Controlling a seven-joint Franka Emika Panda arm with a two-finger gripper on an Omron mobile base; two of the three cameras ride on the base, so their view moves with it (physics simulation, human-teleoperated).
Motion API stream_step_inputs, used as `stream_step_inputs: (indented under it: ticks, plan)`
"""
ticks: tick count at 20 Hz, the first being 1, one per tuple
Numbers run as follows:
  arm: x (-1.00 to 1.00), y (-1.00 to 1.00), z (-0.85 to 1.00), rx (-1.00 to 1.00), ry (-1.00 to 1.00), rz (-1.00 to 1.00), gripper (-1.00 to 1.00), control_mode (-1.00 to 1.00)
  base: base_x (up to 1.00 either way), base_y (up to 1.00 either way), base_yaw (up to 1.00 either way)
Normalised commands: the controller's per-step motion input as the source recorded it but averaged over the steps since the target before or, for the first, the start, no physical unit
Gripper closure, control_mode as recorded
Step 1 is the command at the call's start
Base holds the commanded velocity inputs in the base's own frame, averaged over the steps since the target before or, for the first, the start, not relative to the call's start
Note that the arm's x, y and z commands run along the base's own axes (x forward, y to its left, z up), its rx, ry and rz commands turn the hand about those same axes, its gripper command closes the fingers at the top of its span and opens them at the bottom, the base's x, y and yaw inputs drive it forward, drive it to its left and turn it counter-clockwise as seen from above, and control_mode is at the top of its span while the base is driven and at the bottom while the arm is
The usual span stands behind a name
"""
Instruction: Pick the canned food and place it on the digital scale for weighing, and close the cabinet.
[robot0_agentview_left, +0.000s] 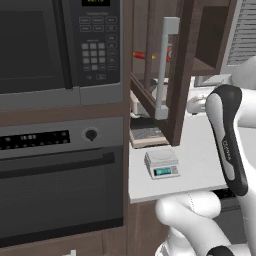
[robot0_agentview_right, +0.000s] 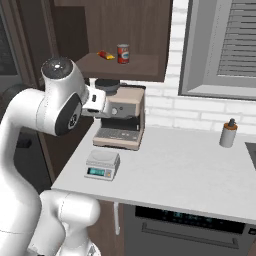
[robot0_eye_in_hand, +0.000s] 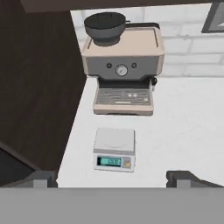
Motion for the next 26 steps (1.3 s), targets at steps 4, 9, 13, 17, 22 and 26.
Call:
stream_step_inputs:
  ticks: [4,9,13,17,22,26]
  plan:
    - [0.00,0.00,0.44,0.00,-0.30,0.00,-1.00,-1.00,0.00,0.00,0.00]
    - [0.00,0.05,0.51,0.00,-0.16,0.00,-1.00,-1.00,0.00,0.00,0.00]
    - [0.00,-0.08,0.64,0.00,-0.05,0.00,-1.00,-1.00,0.00,0.00,0.00]
    - [0.07,-0.13,0.56,0.01,-0.01,0.00,-1.00,-1.00,0.00,0.00,0.00]
    - [0.51,-0.01,0.11,0.00,-0.06,0.00,-1.00,-1.00,0.00,0.00,0.00]
    - [0.59,-0.07,0.04,0.01,-0.03,0.00,-1.00,-1.00,0.00,0.00,0.00]
